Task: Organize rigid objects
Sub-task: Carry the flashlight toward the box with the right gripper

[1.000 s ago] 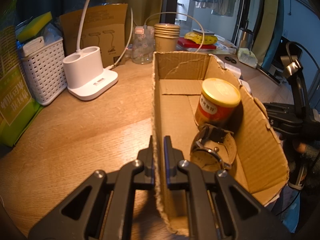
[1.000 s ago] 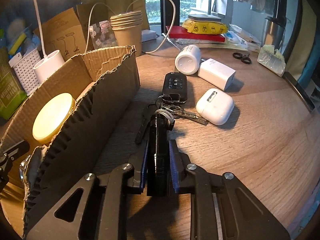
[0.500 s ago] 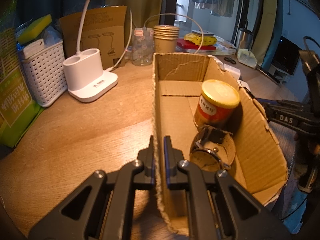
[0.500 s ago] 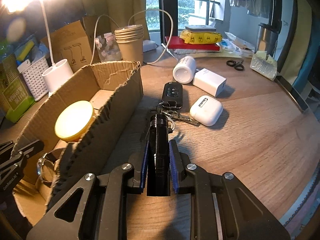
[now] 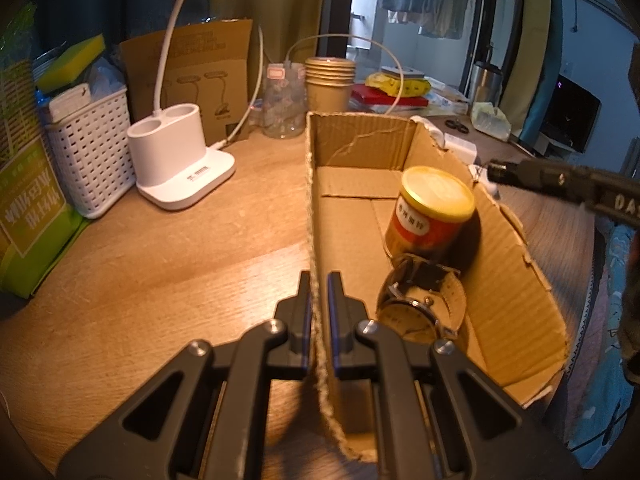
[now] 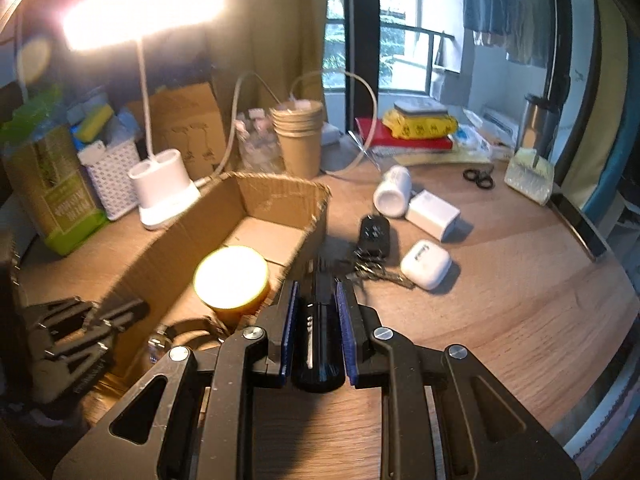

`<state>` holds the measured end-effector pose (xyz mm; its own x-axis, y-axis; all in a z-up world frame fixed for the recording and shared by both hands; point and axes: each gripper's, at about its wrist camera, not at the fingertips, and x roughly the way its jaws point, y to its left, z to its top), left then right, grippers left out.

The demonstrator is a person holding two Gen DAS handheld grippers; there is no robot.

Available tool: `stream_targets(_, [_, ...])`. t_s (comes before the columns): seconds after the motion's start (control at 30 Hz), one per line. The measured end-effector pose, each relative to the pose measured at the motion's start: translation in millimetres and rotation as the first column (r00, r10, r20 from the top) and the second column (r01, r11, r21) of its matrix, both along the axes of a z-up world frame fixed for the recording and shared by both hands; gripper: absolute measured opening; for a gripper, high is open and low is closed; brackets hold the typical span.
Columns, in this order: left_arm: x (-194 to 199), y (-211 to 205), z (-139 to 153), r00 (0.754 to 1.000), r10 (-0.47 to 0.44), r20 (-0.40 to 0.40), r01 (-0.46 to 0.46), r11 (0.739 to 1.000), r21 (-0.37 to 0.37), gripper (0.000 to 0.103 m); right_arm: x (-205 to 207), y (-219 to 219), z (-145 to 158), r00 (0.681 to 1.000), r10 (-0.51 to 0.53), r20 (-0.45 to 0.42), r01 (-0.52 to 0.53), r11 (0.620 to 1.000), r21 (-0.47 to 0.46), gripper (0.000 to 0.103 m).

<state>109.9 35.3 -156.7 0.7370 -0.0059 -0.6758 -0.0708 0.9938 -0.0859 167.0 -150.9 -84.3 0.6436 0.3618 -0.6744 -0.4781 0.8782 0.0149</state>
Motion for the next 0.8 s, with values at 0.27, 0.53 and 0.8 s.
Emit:
stream_targets(0.27, [-2.1,2.7,0.8,1.000,-0.006,0.011,0.006,1.000,-0.021,0.007,-12.9,21.5,21.1,0.997,0.047,0.053,-0.047,0.999,-0.005,0.021])
stream_targets(0.53, [-1.8,4.0,0.0,1.000,-0.009,0.013,0.009,0.999,-0.039,0.007,-17.2,38.9,33.9,0.993,0.074,0.088,-0.072,0.997,-0.019,0.021])
stream_targets(0.8, [-3.4,5.2,0.1,1.000,-0.013,0.018,0.014,0.999,-0.053,0.007,-24.6,51.6,63.7,0.981,0.104,0.162,-0.102,0.995,-0.020,0.021])
